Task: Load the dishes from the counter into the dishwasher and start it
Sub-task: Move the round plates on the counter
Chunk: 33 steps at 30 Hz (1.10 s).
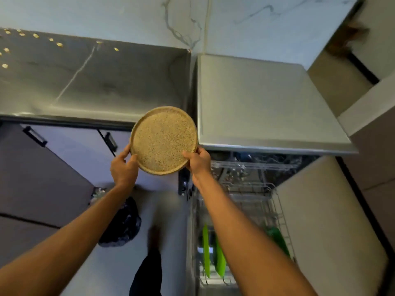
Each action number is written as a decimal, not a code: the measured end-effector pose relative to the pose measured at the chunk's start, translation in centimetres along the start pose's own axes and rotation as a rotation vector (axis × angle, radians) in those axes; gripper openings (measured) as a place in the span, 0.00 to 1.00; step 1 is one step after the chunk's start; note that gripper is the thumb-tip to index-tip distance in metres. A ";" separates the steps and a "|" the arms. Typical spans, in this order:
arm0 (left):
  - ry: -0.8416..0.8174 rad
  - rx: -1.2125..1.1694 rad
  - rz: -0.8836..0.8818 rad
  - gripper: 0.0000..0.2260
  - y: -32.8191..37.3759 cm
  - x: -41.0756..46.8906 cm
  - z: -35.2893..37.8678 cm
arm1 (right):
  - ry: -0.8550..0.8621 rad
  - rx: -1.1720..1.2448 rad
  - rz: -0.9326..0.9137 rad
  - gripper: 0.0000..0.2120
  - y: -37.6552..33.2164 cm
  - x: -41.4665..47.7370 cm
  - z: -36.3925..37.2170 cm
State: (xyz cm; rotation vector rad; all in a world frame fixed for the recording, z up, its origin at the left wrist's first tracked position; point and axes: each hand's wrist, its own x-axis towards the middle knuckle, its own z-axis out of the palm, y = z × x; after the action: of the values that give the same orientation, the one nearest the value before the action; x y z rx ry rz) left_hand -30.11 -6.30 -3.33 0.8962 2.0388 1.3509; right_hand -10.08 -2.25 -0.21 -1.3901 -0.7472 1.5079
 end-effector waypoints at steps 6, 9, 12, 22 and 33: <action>-0.100 -0.046 -0.275 0.13 -6.4 -17.9 2.7 | 0.074 -0.176 0.075 0.14 5.8 -10.4 -12.7; -0.290 0.061 -0.356 0.13 -9.6 -23.1 3.5 | 0.145 -0.276 0.139 0.09 8.8 -12.8 -18.0; -0.515 0.302 -0.372 0.08 -13.0 -26.4 4.1 | 0.212 -0.354 0.193 0.08 11.8 -14.9 -22.7; -1.086 0.826 0.009 0.13 -17.7 -31.7 8.8 | 0.638 -0.546 0.229 0.07 18.6 -14.5 -34.9; -1.346 0.937 0.139 0.15 -24.8 -32.5 18.4 | 0.679 -0.757 0.100 0.10 26.8 -9.7 -39.0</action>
State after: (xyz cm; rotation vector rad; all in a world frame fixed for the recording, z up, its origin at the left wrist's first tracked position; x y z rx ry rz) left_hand -1.71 -27.53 -30.74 1.6779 1.3327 -0.3867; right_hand 21.27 -27.34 -27.07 -2.3577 -0.8367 0.7098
